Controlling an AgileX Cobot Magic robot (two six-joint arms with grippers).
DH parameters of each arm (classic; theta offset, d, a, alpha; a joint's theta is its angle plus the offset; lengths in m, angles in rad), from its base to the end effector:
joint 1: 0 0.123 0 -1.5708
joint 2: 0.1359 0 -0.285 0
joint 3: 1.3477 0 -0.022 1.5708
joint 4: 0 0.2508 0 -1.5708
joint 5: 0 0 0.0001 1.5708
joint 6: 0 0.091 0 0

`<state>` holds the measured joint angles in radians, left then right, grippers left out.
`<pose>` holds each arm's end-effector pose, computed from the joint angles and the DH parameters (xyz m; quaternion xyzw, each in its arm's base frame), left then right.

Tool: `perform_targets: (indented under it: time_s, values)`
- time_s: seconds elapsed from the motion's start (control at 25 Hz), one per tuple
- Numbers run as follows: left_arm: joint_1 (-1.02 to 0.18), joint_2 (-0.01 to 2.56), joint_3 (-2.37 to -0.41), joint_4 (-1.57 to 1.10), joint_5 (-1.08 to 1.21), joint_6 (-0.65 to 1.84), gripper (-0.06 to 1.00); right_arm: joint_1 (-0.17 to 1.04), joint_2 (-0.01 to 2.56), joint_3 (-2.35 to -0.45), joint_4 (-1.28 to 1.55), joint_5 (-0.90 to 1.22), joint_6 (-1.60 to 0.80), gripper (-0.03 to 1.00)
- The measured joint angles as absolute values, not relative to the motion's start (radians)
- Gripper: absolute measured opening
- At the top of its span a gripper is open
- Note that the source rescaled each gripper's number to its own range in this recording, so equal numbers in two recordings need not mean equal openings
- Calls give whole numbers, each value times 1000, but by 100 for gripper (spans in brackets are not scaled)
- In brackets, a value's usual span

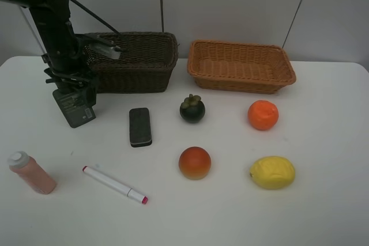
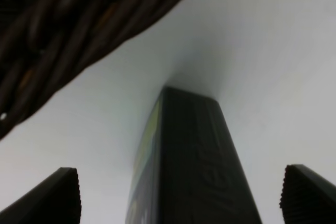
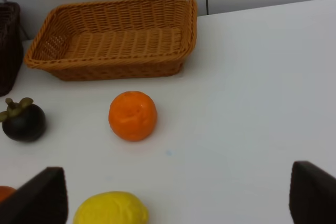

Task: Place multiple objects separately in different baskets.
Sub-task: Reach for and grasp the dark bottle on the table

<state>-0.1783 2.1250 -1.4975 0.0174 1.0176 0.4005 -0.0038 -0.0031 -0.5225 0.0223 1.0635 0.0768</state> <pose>0.4027 -0.0712 0.1417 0.2897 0.9571 0.0081 0.0056 -0.0081 0.0018 0.2833 0.0335 0.8465 0.0305 0.5304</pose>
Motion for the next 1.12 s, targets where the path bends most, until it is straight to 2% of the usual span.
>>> perform_targets:
  time_s: [0.08,0.24,0.44,0.56,0.96,1.12]
  values:
    - [-178,2126,-1499,13,1021,400,93,-4,-3,-522,22,1063,77,99]
    - [-179,2126,-1499,7,1033,399,73,-4,-3,-522,22,1063,77,99]
    - [-179,2126,-1499,-11,1032,396,61,-4,-3,-522,22,1063,77,99]
    - [-179,2126,-1499,0,1032,396,38,-4,-3,-522,22,1063,77,99]
    - [-179,2113,-1498,0,1038,329,37,-4,-3,-522,22,1063,77,99]
    - [-179,2080,-1590,-20,1137,235,37,-4,-3,-522,22,1063,77,99]
